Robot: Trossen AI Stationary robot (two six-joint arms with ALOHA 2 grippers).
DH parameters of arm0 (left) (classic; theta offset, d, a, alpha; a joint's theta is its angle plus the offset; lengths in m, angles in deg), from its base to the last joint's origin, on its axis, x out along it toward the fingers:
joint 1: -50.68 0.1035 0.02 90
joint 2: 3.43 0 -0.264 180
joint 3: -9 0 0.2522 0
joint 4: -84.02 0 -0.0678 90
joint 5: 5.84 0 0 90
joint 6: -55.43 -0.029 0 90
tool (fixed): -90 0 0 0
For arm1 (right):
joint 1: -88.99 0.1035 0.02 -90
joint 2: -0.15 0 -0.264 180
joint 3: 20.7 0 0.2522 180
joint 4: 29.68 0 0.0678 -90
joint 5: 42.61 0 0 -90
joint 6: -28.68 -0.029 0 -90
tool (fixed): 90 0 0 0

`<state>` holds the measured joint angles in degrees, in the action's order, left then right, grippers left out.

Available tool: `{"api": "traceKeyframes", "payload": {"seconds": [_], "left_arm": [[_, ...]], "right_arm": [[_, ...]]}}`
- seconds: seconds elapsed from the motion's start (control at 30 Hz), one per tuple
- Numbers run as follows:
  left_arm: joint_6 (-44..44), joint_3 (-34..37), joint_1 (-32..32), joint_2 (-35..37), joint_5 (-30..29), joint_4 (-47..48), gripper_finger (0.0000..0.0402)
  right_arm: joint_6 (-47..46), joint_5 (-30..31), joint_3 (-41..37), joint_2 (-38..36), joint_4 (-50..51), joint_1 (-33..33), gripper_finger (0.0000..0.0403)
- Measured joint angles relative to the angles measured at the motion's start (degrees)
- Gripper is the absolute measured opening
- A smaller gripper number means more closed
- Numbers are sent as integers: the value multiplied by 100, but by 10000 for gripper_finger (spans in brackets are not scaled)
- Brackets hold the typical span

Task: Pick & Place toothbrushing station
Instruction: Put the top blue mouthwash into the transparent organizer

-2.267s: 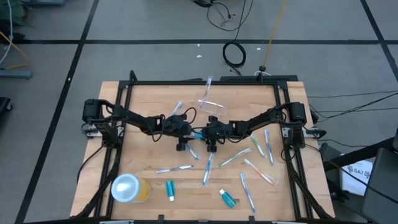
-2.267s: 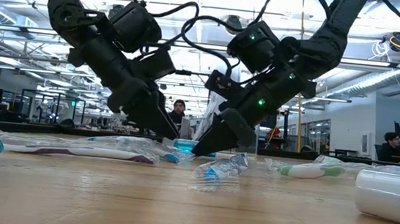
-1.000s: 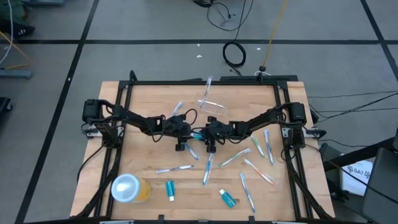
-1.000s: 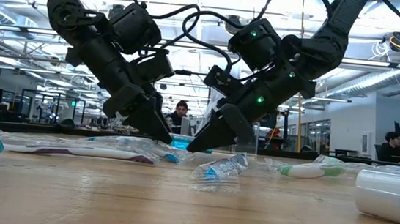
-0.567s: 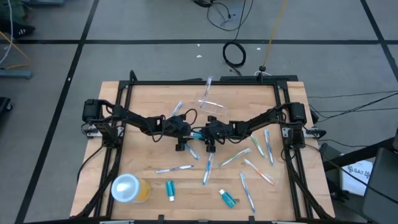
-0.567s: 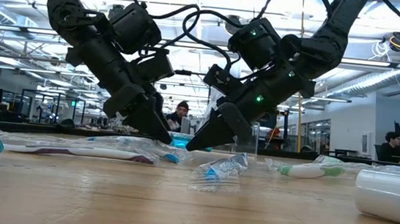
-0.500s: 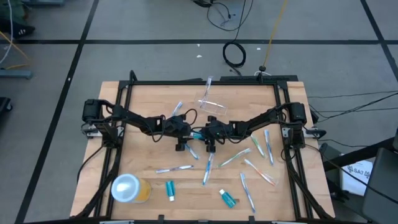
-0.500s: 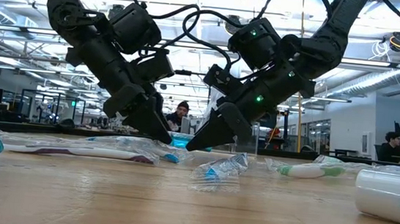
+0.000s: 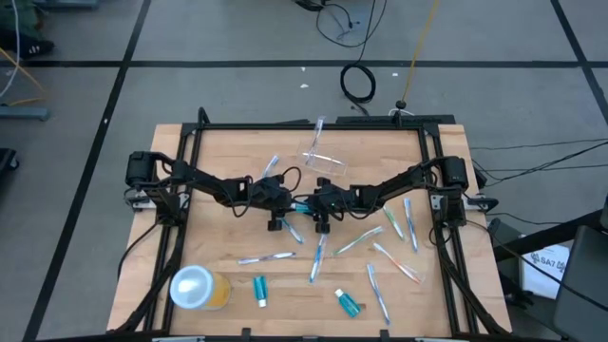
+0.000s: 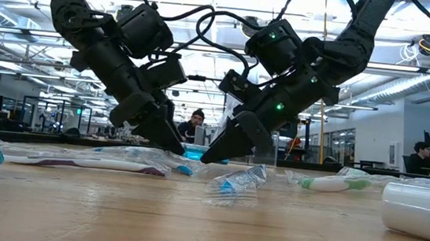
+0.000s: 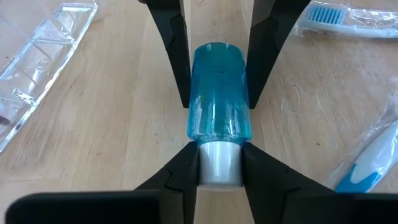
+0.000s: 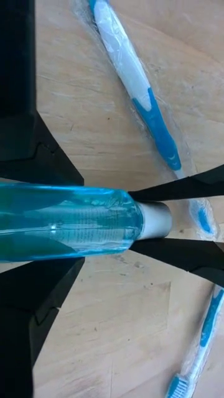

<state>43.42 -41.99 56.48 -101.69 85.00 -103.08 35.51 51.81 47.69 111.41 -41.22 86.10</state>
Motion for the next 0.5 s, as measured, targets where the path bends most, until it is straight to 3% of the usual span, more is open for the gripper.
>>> {"api": "traceKeyframes", "payload": {"seconds": [0.4,0.5], "left_arm": [[-136,-1,-6,0,-181,-57,112],[-262,-109,-69,0,-473,48,112]], "right_arm": [[-28,56,4,-9,44,-4,220],[-6,84,4,-116,292,-4,230]]}}
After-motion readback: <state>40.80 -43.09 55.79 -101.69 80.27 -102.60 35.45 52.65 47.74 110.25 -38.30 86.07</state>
